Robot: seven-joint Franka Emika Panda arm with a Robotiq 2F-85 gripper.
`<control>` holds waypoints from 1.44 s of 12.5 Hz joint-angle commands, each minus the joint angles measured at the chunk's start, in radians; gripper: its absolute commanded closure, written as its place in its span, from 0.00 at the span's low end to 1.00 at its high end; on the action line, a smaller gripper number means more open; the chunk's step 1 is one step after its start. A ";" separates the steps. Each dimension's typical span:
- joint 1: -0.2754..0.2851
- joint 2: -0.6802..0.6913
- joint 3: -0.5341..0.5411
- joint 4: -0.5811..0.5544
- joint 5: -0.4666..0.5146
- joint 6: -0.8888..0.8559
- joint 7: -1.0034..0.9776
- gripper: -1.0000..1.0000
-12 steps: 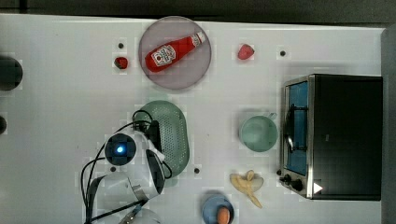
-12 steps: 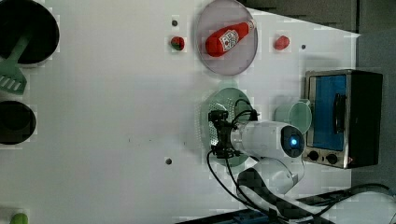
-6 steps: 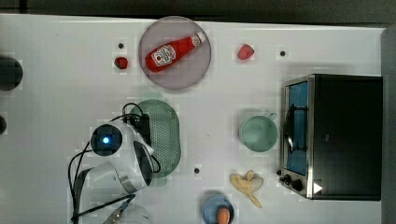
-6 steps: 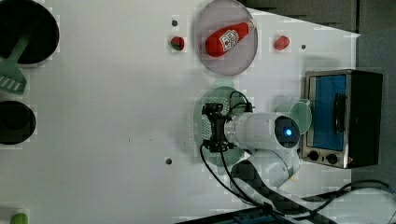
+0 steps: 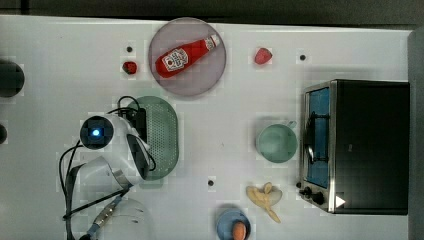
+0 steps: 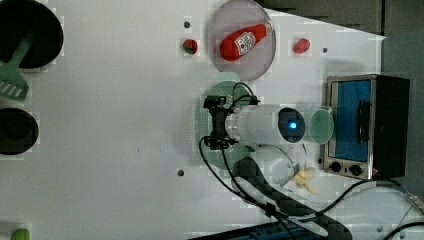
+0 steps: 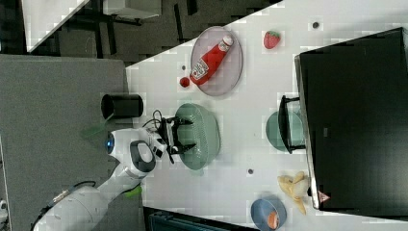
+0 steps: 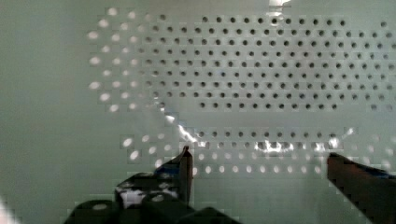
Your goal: Drag strainer right to left.
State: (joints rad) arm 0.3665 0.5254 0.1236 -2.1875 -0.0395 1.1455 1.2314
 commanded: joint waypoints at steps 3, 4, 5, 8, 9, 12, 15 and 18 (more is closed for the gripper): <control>0.128 0.043 0.021 0.097 0.081 -0.037 0.144 0.00; 0.141 0.055 0.021 0.119 0.094 -0.045 0.147 0.00; 0.154 0.066 0.021 0.139 0.111 -0.055 0.147 0.00; 0.187 0.091 0.021 0.191 0.136 -0.079 0.148 0.00; 0.195 0.096 0.021 0.204 0.138 -0.083 0.150 0.00; 0.214 0.101 0.021 0.225 0.158 -0.088 0.171 0.00; 0.224 0.098 0.019 0.230 0.165 -0.090 0.190 0.00; 0.222 0.017 0.005 0.229 0.160 -0.195 0.103 0.00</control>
State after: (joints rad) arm 0.5732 0.6138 0.1389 -1.9893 0.0954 0.9531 1.3574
